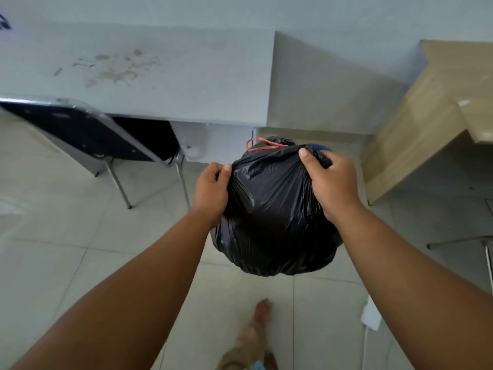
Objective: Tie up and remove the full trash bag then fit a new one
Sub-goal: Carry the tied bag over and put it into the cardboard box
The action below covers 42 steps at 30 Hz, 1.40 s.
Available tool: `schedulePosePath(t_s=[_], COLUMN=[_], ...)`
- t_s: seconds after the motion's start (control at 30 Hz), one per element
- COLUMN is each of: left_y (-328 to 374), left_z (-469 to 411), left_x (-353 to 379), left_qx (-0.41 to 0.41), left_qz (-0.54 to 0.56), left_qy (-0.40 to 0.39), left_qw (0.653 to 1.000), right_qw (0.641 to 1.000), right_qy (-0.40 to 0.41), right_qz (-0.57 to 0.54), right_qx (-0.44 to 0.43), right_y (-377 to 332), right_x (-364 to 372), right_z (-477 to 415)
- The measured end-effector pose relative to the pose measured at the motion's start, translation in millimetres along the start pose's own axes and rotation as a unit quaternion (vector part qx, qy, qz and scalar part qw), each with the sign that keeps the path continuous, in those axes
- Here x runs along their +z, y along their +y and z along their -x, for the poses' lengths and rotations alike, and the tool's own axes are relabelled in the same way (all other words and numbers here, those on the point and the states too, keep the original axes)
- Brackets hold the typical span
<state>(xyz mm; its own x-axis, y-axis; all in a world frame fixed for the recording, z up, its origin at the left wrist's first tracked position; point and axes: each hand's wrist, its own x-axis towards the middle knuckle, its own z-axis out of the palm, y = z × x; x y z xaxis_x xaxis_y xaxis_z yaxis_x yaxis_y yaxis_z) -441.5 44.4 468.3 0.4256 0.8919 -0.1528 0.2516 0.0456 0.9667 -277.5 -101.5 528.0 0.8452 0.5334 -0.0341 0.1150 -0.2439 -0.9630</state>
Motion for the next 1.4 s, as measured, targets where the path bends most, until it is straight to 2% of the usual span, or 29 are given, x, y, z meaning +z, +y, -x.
schedulePosePath(t_s=[0.33,0.67,1.0,1.4], left_y=[-29.5,-67.9,-96.2,-115.4], left_z=[31.5,-25.6,-107.3,-237.6], left_x=[-169.3,-366.4,-531.6,-679.6], left_qx=[-0.030,-0.052,-0.056,-0.086], left_qz=[-0.012,-0.023,-0.043,-0.033], left_qy=[0.037,0.055,0.133,0.187], left_qw=[0.999,0.997,0.989,0.978], right_qw=[0.999,0.998,0.994,0.984], right_qy=[-0.049,-0.052,-0.106,-0.178], right_qz=[0.004,0.004,-0.008,-0.006], right_qx=[0.002,0.025,0.030,0.022], right_y=[-30.0,-74.5,-106.5,-149.2], right_x=[133.0,329.0,518.5,718.4], right_z=[100.9,151.3,158.9,107.6])
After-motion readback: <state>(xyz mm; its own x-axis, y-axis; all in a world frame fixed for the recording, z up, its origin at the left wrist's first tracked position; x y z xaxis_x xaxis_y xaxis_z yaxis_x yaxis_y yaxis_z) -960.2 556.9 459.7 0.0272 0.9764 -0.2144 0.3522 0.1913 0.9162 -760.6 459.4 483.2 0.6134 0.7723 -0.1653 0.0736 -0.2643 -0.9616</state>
